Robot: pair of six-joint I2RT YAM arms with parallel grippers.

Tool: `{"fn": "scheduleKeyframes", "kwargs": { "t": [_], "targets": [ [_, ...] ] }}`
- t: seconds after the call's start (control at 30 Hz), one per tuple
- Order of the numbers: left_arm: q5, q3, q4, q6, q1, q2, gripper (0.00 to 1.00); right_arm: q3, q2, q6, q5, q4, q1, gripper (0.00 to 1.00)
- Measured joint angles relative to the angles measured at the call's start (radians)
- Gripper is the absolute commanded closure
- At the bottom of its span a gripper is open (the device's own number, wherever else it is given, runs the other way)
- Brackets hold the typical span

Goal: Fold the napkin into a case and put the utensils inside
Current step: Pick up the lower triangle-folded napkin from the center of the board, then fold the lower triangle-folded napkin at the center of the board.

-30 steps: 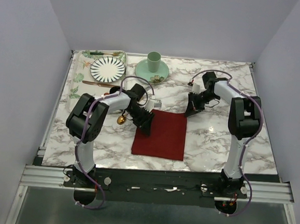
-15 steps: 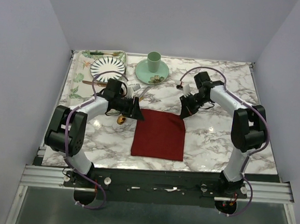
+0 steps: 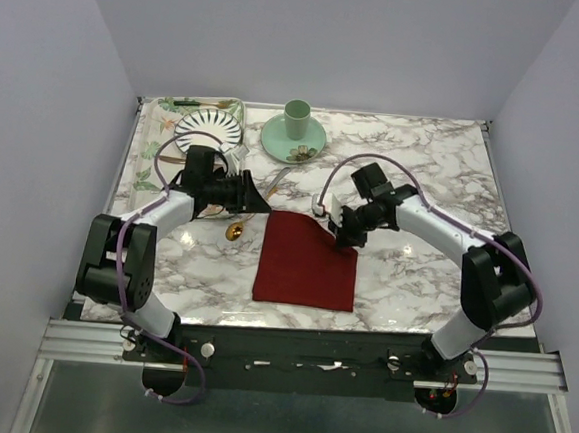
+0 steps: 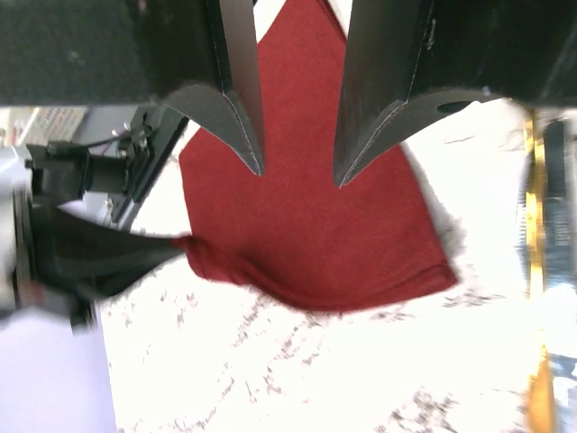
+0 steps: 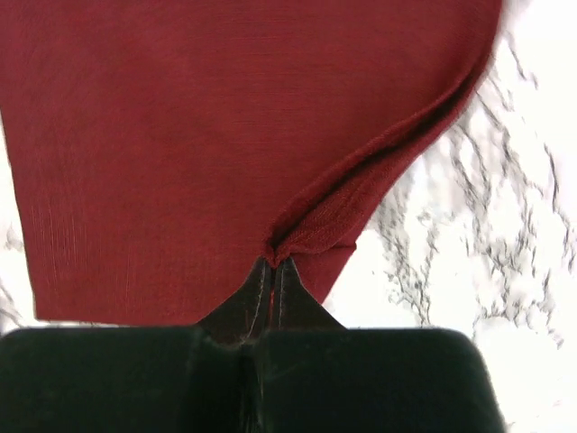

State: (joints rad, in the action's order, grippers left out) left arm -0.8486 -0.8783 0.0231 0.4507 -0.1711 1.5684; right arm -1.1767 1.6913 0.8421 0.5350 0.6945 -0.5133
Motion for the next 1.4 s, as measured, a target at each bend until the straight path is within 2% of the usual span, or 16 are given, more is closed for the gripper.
{"fn": "scheduleKeyframes", "kwargs": {
  "t": [0.1,0.23,0.37,0.43,0.53,0.73,0.83,0.97,1.23,1.4],
  "targets": [
    [0.008,0.004,-0.003,-0.004,0.026,-0.023,0.53,0.137,-0.125,0.175,0.0,-0.052,-0.048,0.99],
    [0.022,0.002,0.03,-0.113,0.046,-0.063,0.5,0.332,-0.283,0.472,0.016,-0.1,-0.082,0.99],
    [0.024,-0.049,0.147,-0.363,0.044,-0.089,0.46,0.46,-0.343,0.729,0.023,-0.135,-0.082,0.99],
    [0.025,-0.097,0.246,-0.608,0.033,-0.098,0.46,0.51,-0.349,0.846,0.023,-0.143,-0.082,0.99],
    [0.033,-0.133,0.357,-0.853,0.005,-0.108,0.46,0.554,-0.349,0.972,0.023,-0.153,-0.082,0.99],
    [0.082,-0.159,0.557,-1.284,-0.135,-0.109,0.47,0.555,-0.349,1.048,0.023,-0.168,-0.081,0.99],
    [0.108,-0.159,0.597,-1.38,-0.198,-0.1,0.46,0.555,-0.349,1.059,0.022,-0.172,-0.082,0.99],
    [0.153,-0.159,0.61,-1.462,-0.258,-0.054,0.46,0.555,-0.35,1.061,0.022,-0.174,-0.082,0.99],
    [0.209,-0.17,0.62,-1.53,-0.263,0.055,0.46,0.555,-0.36,1.06,0.022,-0.175,-0.082,0.99],
    [0.229,-0.203,0.625,-1.551,-0.263,0.106,0.6,0.555,-0.367,1.058,0.023,-0.176,-0.081,0.99]
  ]
}}
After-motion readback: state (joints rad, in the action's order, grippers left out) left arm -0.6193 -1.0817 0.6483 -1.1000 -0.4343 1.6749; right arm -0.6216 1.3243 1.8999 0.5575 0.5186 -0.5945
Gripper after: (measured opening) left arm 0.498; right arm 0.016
